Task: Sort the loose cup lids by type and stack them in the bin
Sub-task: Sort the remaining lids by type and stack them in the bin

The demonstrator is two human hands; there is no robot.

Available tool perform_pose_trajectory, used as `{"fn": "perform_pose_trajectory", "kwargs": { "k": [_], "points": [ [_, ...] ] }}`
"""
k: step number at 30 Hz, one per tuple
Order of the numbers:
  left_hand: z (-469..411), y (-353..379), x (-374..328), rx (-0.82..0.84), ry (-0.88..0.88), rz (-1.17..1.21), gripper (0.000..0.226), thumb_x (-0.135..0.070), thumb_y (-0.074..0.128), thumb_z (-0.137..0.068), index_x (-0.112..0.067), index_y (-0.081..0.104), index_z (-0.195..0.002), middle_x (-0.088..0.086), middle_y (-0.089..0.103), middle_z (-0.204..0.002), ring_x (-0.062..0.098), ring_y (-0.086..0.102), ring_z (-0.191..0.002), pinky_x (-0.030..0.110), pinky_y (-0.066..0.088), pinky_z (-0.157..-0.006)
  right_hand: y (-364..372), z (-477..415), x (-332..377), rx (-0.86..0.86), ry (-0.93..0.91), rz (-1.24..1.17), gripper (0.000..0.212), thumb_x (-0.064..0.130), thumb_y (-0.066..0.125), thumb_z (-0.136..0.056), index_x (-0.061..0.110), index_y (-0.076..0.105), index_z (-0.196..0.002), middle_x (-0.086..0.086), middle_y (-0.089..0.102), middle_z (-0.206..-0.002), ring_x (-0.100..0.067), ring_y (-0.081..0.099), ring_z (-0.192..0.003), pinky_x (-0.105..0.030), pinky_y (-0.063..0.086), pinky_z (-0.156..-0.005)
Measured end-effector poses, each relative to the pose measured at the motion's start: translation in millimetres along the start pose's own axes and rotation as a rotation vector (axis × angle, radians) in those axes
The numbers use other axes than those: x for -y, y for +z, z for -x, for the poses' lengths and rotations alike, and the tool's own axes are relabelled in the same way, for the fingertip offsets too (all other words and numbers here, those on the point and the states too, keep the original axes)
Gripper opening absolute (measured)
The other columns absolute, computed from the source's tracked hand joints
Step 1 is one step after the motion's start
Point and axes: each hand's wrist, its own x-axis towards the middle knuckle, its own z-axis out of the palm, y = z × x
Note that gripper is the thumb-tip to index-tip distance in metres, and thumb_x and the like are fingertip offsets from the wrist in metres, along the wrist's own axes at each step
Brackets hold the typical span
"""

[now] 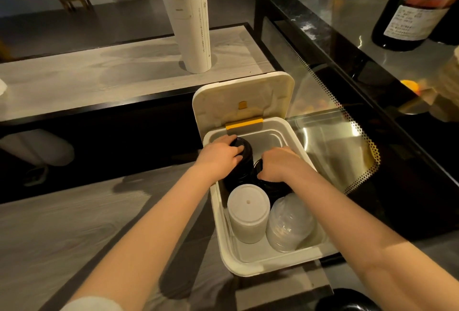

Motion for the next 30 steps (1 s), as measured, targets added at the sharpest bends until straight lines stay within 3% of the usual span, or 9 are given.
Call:
{"fn": "perform_pose_trajectory", "kwargs": {
  "k": [7,15,20,24,26,28,30],
  "points": [
    [6,4,-6,-0.162,-0.025,0.137,0.043,-0.035,0.049,-0.095,-0.019,0.049,-0.135,0.002,0.031,-0.150,0.022,0.024,-0.139,0.039,0.026,-0.113,19,15,-15,-0.109,-0.017,-0.109,0.061,0.053,0.051,-0.090,0.016,0.040,-0.137,-0.012,0.055,-0.123,-0.031,0.042,-0.120,-0.037,0.044,-0.090],
    [11,3,-10,-0.231,-0.060,0.229,0.042,-0.031,0.049,-0.095,-0.019,0.048,-0.135,0.003,0.028,-0.153,0.023,0.012,-0.144,0.044,0.017,-0.116,15,25,-16,-0.266,-0.051,-0.290,0.073,0.051,0.048,-0.093,0.013,0.021,-0.149,-0.013,0.040,-0.144,-0.031,0.037,-0.131,-0.038,0.035,-0.105],
    [25,-4,-8,-0.296,-0.066,0.270,0.041,-0.029,0.048,-0.095,-0.017,0.051,-0.134,0.003,0.036,-0.149,0.021,0.022,-0.142,0.042,0.025,-0.114,2,33,-14,-0.491,-0.100,-0.421,0.058,0.040,0.049,-0.094,0.014,0.035,-0.144,-0.006,0.043,-0.144,-0.026,0.037,-0.132,-0.035,0.035,-0.104],
    [40,-32,-4,-0.518,-0.063,0.315,0.035,-0.021,0.054,-0.093,-0.009,0.057,-0.125,0.005,0.052,-0.133,0.018,0.040,-0.128,0.028,0.029,-0.107,-30,38,-12,-0.672,-0.113,-0.506,0.045,0.035,0.053,-0.093,0.016,0.049,-0.135,-0.004,0.053,-0.132,-0.025,0.047,-0.123,-0.038,0.044,-0.096],
    [46,-55,-1,-0.635,-0.040,0.325,0.032,-0.016,0.057,-0.090,-0.006,0.060,-0.120,0.008,0.056,-0.125,0.022,0.044,-0.123,0.029,0.032,-0.104,-53,41,-9,-0.771,-0.162,-0.490,0.044,0.030,0.055,-0.093,0.013,0.050,-0.134,-0.006,0.055,-0.129,-0.026,0.048,-0.122,-0.036,0.041,-0.096],
    [46,-81,2,-0.712,-0.004,0.297,0.033,-0.015,0.060,-0.088,-0.005,0.061,-0.118,0.010,0.056,-0.122,0.025,0.044,-0.121,0.036,0.035,-0.105,-77,45,-7,-0.876,-0.200,-0.428,0.044,0.028,0.054,-0.093,0.012,0.050,-0.133,-0.007,0.054,-0.130,-0.027,0.045,-0.123,-0.036,0.041,-0.096],
    [43,-106,3,-0.667,-0.004,0.276,0.042,-0.022,0.059,-0.089,-0.009,0.054,-0.128,0.008,0.047,-0.132,0.023,0.034,-0.128,0.036,0.029,-0.109,-100,46,-8,-0.921,-0.184,-0.373,0.043,0.028,0.052,-0.094,0.014,0.048,-0.134,-0.005,0.051,-0.132,-0.026,0.041,-0.124,-0.038,0.041,-0.094]
  ]
}}
